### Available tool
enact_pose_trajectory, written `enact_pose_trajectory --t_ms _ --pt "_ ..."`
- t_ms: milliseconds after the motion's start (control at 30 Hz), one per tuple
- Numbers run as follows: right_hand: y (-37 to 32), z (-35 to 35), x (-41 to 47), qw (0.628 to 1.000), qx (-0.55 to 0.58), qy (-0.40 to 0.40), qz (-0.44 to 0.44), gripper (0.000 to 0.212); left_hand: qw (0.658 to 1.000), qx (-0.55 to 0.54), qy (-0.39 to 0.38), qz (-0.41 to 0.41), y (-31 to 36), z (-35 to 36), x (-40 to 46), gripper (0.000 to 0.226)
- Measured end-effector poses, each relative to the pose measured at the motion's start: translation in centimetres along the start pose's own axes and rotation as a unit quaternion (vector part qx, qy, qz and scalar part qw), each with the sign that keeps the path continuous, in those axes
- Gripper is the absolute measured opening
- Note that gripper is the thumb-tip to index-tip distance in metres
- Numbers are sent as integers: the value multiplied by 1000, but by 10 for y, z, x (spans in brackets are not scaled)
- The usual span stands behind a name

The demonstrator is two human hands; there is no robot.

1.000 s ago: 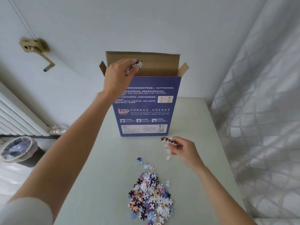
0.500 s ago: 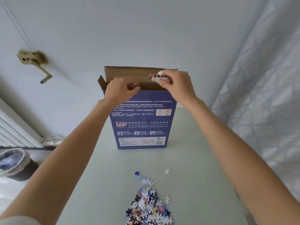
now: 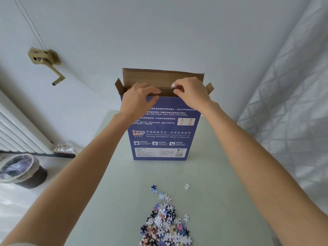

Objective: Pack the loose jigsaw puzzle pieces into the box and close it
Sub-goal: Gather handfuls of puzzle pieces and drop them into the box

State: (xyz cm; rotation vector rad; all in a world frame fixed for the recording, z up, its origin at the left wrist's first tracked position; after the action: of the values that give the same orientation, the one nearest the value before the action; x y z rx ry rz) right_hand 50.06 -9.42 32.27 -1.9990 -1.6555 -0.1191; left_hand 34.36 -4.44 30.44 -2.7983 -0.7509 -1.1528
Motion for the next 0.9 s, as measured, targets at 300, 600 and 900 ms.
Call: enact_pose_trajectory --t_ms 300,600,900 --pt "27 60 -155 989 88 97 -68 12 993 -80 80 30 47 33 -117 18" --pt "113 240 -296 914 -15 -343 216 52 880 -122 -400 -223 40 171 -277 53" --pt "54 248 -367 885 19 -463 42 70 838 -121 -511 -149 63 196 -335 61"
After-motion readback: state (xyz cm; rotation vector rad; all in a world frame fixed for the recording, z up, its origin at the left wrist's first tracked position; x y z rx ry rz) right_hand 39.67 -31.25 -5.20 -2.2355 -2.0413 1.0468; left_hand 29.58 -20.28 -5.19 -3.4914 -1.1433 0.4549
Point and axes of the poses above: each hand's wrist, its own x-axis towards the middle knuckle, its own z-axis out of the palm, y = z × x, the point moved 6 cm from there along x, towards the middle knuckle, and after that the axes turned 7 degrees about z, right-handed, at the moved point
